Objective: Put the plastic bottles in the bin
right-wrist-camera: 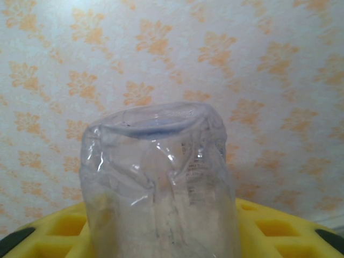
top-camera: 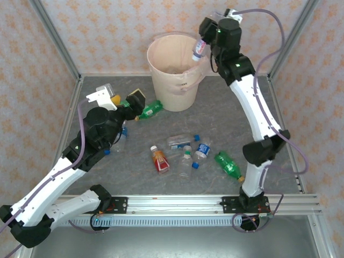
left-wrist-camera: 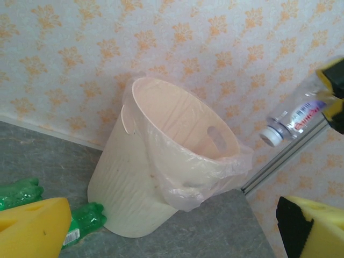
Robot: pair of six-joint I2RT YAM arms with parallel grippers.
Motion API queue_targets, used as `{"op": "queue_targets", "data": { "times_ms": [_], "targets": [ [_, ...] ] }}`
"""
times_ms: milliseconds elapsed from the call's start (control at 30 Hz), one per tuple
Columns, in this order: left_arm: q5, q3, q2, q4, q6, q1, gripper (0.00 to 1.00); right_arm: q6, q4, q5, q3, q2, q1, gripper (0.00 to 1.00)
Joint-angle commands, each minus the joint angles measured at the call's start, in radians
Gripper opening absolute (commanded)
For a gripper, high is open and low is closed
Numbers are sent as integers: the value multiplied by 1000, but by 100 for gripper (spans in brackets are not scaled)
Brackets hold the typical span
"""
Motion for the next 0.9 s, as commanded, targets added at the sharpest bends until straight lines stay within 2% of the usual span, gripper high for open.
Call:
{"op": "queue_targets", "data": {
  "times_ms": [0, 267, 567, 633, 667, 733, 800, 833, 867],
  "targets": [
    [-42, -15, -33, -42, -15, -5, 99, -28, -14, 10, 121, 81, 11, 48],
    [-57, -27, -55, -43, -6, -4, 99, -32, 23, 4, 138, 173, 24, 48],
    [-31, -20, -36, -37, 10, -4, 99, -34, 8, -25, 133, 208, 50, 50],
    [-22, -19, -31, -35, 12, -4, 99, -38, 6, -38, 131, 211, 56, 58],
    [-20, -20, -30, -34, 14, -5, 99, -42, 3, -47, 130, 211, 59, 66],
    [-14, -22, -26, -29, 15, -5, 99, -53, 0, -54, 131, 209, 68, 89],
    [-7, -24, -24, -23, 17, -5, 99, -60, -6, -53, 131, 204, 72, 94],
    [-1, -25, -22, -21, 19, -5, 99, -62, -9, -53, 131, 202, 72, 99],
    [5, -24, -20, -18, 20, -4, 99, -62, -11, -52, 131, 198, 74, 100]
  ]
}}
